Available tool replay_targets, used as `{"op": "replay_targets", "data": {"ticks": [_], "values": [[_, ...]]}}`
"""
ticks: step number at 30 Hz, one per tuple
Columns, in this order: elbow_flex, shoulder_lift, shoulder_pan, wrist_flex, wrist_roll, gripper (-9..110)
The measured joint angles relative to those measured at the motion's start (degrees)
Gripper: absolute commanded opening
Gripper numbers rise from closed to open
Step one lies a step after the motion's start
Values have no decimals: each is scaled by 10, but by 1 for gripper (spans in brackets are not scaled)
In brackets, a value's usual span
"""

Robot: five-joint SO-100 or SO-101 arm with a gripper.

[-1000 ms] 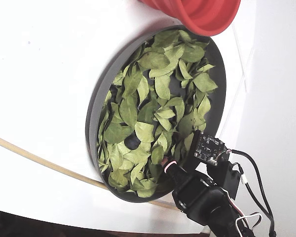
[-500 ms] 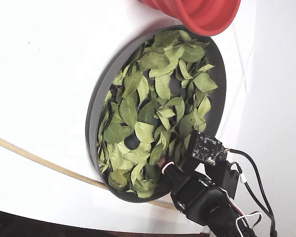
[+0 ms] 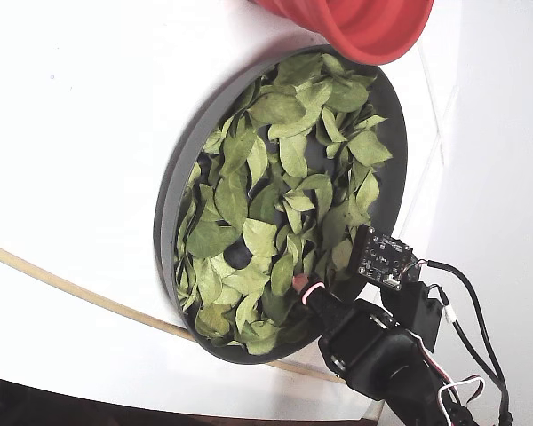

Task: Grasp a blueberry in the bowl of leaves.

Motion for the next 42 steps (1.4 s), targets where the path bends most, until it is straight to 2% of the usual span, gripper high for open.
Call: {"op": "replay_targets", "data": {"ticks": [42], "values": [[38, 102, -61, 54, 40, 17]]}}
